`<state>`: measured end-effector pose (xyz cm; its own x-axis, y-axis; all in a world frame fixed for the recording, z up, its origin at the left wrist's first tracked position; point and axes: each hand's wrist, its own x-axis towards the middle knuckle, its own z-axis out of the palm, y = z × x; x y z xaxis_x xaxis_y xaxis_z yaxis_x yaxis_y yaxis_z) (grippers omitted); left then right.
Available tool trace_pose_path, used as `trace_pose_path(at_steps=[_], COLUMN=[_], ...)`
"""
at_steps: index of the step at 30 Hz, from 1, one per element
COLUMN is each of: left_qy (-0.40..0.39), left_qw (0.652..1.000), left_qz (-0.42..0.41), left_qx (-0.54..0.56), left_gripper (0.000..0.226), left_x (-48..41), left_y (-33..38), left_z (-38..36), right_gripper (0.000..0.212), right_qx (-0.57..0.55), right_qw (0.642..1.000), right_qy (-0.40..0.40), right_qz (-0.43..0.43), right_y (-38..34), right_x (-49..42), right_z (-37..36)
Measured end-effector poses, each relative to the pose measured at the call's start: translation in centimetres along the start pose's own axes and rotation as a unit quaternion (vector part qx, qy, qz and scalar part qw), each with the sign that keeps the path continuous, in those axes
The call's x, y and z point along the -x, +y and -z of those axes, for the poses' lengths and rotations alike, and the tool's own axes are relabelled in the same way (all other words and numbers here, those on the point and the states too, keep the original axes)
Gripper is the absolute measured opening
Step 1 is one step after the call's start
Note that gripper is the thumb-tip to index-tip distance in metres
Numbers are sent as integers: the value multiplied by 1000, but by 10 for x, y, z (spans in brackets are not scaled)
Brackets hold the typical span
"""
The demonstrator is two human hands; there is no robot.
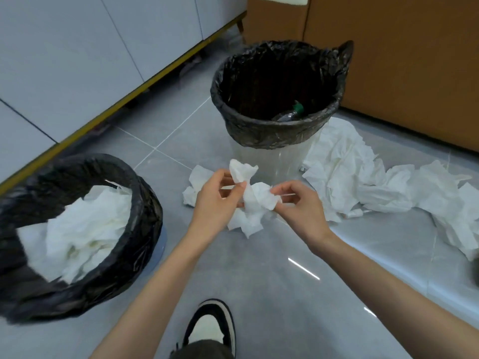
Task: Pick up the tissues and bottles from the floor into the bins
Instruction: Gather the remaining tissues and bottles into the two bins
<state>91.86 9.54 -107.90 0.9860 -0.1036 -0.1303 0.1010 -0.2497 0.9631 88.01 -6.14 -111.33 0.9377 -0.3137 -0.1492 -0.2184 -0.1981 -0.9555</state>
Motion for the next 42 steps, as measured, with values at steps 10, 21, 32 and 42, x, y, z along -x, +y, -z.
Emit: trace_pose_path(at_steps=[10,21,32,42], left_qy=[172,258,127,-86], left_qw=[975,841,885,850], left_qz=[-107,3,36,176], left_qx=[-94,-476,-447,-488], left_gripper=[17,40,46,36], left_x=[36,36,26,5], left_y=[36,-8,-18,-39], left_z=[110,198,181,182], right_gripper=[9,37,37,36], right_qx=[-128,269,207,219], right_qw=[976,846,892,934], right_qy=[-132,-343,-218,-176], right_qz=[115,307,337,219], right_y=[-117,-124,-88,-59], right_x=[11,17,12,5], right_z=[-112,-198,-161,-124])
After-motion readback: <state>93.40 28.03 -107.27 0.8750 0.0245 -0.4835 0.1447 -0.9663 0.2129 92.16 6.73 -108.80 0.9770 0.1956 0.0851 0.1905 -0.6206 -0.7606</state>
